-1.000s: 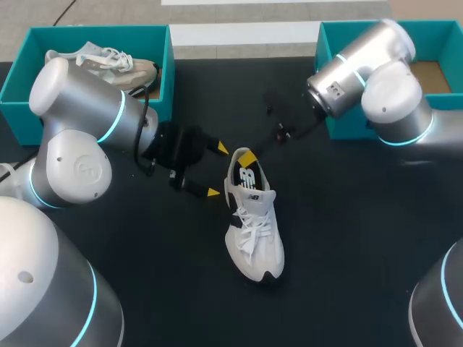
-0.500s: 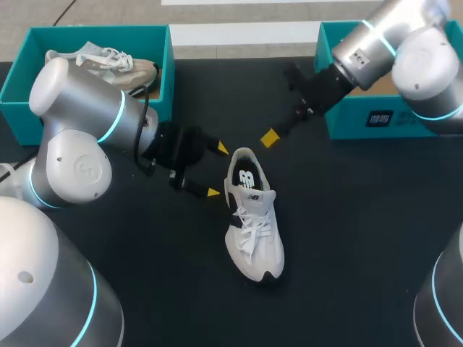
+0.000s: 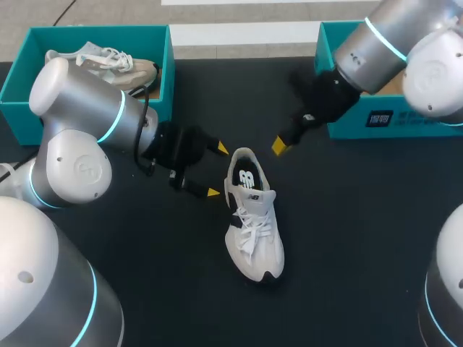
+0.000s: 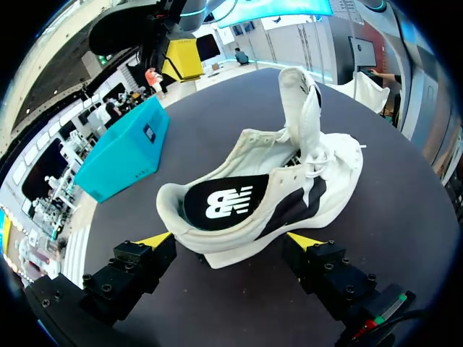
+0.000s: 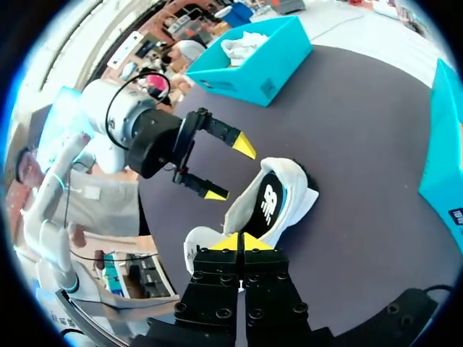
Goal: Take the shoe out of the shoebox, open the shoe tongue, remove and reinsert the insole, then place the shoe into the shoebox
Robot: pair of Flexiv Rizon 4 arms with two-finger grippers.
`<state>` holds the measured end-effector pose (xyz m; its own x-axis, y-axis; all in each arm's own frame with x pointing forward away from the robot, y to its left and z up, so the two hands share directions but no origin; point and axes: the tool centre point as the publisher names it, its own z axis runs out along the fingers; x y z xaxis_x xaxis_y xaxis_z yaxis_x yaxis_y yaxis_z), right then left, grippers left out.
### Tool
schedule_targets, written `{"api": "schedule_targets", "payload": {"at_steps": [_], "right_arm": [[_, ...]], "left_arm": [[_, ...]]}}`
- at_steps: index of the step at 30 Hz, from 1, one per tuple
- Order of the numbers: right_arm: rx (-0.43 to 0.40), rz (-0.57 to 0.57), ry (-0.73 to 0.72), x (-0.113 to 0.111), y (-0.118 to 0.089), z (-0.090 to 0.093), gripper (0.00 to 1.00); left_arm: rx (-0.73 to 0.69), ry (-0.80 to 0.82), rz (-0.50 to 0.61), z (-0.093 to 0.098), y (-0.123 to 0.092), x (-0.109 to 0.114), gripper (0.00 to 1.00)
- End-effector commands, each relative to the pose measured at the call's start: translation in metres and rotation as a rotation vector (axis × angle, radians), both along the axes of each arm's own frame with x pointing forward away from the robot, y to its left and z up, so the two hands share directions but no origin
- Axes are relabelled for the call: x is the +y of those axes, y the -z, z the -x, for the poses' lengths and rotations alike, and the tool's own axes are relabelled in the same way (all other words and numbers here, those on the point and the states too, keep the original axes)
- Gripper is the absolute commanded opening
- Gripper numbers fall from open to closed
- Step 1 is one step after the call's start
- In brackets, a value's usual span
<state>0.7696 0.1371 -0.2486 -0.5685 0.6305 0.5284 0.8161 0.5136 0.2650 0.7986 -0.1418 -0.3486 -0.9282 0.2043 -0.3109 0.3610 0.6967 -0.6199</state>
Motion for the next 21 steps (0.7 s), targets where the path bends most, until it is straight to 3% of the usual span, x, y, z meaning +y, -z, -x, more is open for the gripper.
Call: {"api": "schedule_targets", "payload": {"at_steps": [1, 6, 10, 18, 21], "right_arm": [[-0.077, 0.141, 0.041, 0.004, -0.005, 0.0, 0.0], [-0.077, 0.141, 0.041, 0.004, -0.005, 0.0, 0.0], [-0.077, 0.141, 0.041, 0.004, -0.005, 0.0, 0.0], [-0.231, 0.372, 0.384, 0.022, 0.009, -0.002, 0.0], [-0.231, 0.438, 0.393, 0.033, 0.02, 0.001, 0.0]], "left_arm": [[-0.001, -0.001, -0.003, 0.0, 0.0, -0.001, 1.0], [-0.001, 0.122, 0.019, -0.004, -0.03, 0.024, 1.0], [0.026, 0.1, 0.032, -0.016, -0.054, 0.043, 1.0], [-0.016, 0.061, -0.004, -0.031, -0.092, 0.072, 1.0], [-0.04, 0.04, -0.026, -0.034, -0.103, 0.081, 1.0]]}}
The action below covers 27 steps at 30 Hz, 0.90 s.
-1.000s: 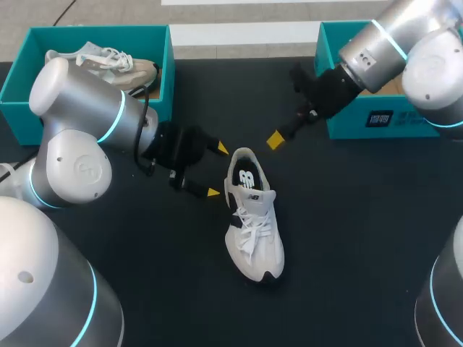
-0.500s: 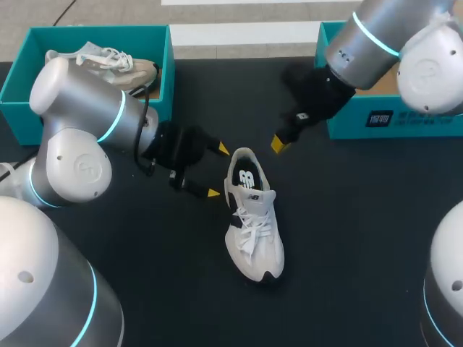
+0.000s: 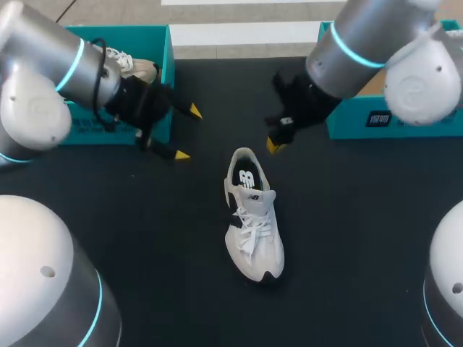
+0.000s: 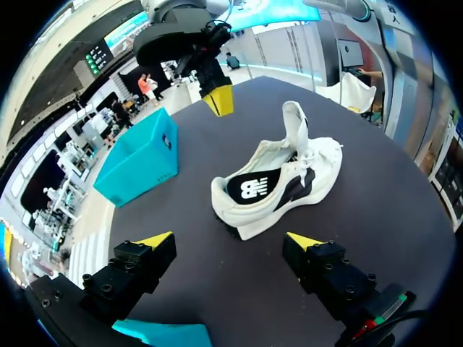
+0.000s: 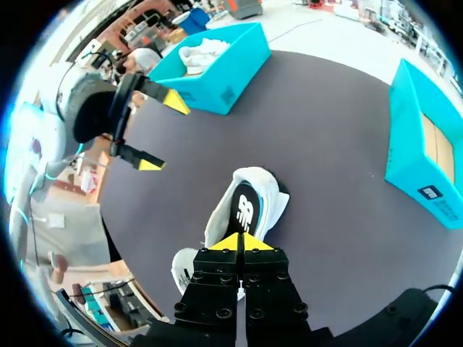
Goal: Take the shoe out of the shoebox, open the shoe tongue, remove and reinsert the insole, then place the shoe into the shoebox
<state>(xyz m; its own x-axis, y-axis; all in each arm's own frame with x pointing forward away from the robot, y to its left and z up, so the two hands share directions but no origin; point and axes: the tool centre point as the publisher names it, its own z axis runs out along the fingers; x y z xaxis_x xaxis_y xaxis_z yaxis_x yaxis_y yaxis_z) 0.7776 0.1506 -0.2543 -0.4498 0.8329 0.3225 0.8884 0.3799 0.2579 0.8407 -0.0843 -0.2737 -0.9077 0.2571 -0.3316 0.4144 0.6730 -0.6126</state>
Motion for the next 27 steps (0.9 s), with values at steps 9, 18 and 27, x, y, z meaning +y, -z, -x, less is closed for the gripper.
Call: {"api": "schedule_targets", "payload": {"at_steps": [9, 18, 27], "right_arm": [[-0.081, 0.284, 0.162, 0.032, 0.038, 0.014, 0.0], [-0.081, 0.284, 0.162, 0.032, 0.038, 0.014, 0.0], [-0.081, 0.284, 0.162, 0.032, 0.038, 0.014, 0.0]], "left_arm": [[-0.053, -0.084, -0.1, -0.005, -0.046, 0.05, 1.0], [-0.053, -0.084, -0.1, -0.005, -0.046, 0.05, 1.0], [-0.053, -0.084, -0.1, -0.005, -0.046, 0.05, 1.0]]}}
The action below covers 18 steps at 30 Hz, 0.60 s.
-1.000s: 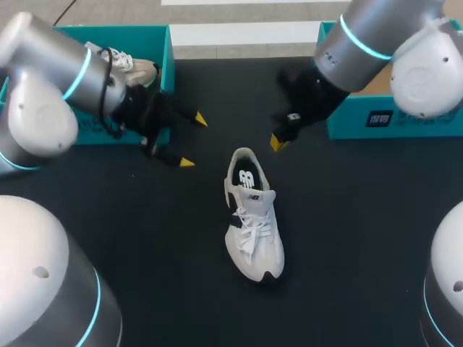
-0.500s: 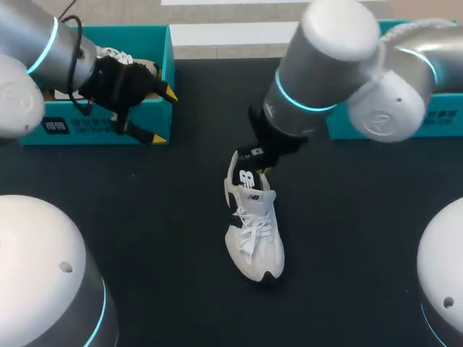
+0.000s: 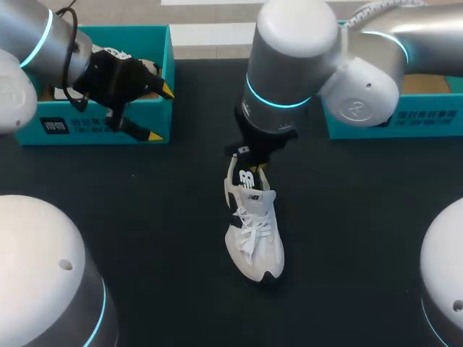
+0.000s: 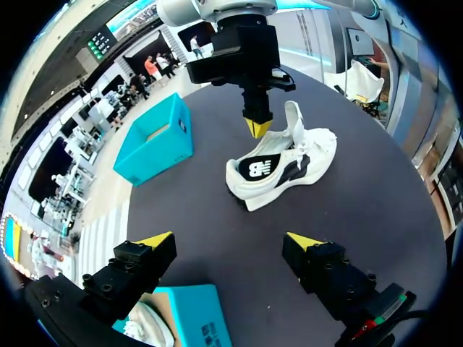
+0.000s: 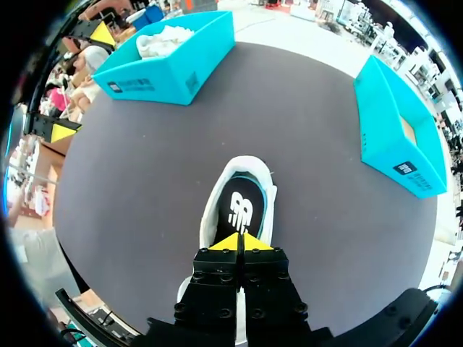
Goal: Take the shoe out of the shoebox, open the shoe tongue, remove and reinsert the insole, then place the shoe into the shoebox
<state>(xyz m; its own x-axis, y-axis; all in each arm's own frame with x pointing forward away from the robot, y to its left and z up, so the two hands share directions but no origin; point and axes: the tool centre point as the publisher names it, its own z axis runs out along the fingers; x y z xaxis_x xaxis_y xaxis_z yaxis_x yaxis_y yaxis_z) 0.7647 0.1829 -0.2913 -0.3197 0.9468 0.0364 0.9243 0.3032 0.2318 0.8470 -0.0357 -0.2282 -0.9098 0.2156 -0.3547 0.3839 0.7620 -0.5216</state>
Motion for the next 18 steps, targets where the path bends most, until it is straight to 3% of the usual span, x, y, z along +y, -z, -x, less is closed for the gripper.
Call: {"api": "schedule_targets", "payload": {"at_steps": [1, 6, 18], "right_arm": [[-0.013, -0.001, 0.032, -0.001, 0.003, 0.0, 0.0], [0.001, 0.053, 0.072, -0.003, 0.014, -0.002, 0.0], [0.019, 0.015, 0.122, 0.005, 0.044, -0.002, 0.0]], "left_arm": [[-0.002, -0.001, -0.002, 0.002, 0.0, 0.001, 1.0], [-0.002, -0.001, -0.002, 0.002, 0.0, 0.001, 1.0], [-0.002, -0.001, -0.002, 0.002, 0.0, 0.001, 1.0]]}}
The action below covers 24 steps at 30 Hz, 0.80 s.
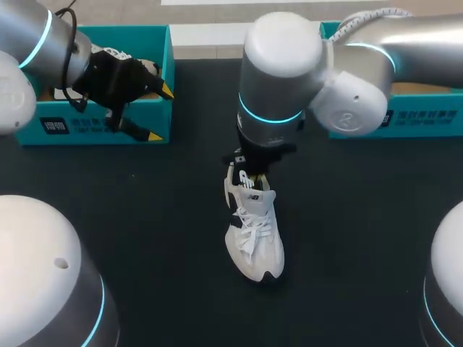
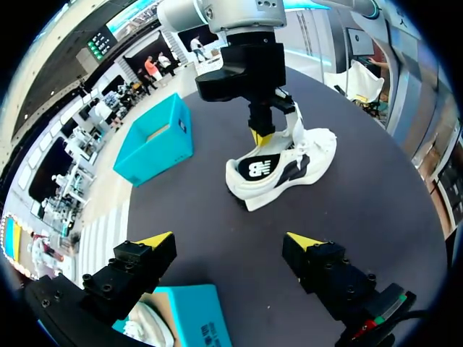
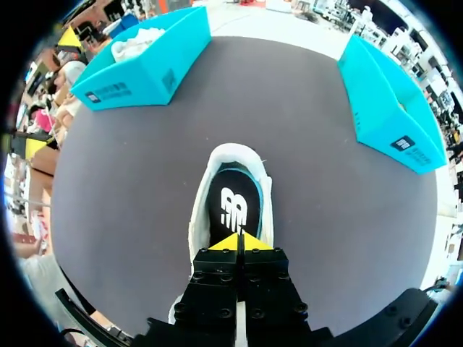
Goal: Take the shoe out of the shoebox, open the shoe tongue, remove and reinsert the insole, then place the shoe into the shoebox
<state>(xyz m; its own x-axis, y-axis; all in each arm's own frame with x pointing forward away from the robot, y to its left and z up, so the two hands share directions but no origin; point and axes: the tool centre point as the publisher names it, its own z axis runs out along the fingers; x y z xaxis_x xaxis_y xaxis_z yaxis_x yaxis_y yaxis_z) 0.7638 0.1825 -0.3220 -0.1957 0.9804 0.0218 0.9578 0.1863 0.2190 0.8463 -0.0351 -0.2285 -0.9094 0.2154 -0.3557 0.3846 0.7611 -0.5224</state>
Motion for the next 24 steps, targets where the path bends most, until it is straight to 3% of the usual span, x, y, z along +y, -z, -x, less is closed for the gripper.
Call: {"api": "schedule_targets", "payload": {"at_steps": [1, 7, 14, 24], "right_arm": [[0.012, 0.005, -0.007, 0.006, 0.016, -0.002, 0.0], [0.038, 0.025, 0.005, 0.009, 0.037, 0.005, 0.0], [0.051, 0.077, 0.018, 0.005, 0.047, 0.008, 0.0], [0.105, 0.064, -0.005, 0.004, 0.075, 0.009, 0.0]], "left_arm": [[-0.001, -0.001, -0.003, 0.001, 0.0, 0.0, 1.0], [-0.001, -0.001, -0.003, 0.001, 0.0, 0.0, 1.0], [-0.001, -0.001, -0.003, 0.001, 0.0, 0.0, 1.0], [-0.001, -0.001, -0.003, 0.001, 0.0, 0.0, 1.0]]}}
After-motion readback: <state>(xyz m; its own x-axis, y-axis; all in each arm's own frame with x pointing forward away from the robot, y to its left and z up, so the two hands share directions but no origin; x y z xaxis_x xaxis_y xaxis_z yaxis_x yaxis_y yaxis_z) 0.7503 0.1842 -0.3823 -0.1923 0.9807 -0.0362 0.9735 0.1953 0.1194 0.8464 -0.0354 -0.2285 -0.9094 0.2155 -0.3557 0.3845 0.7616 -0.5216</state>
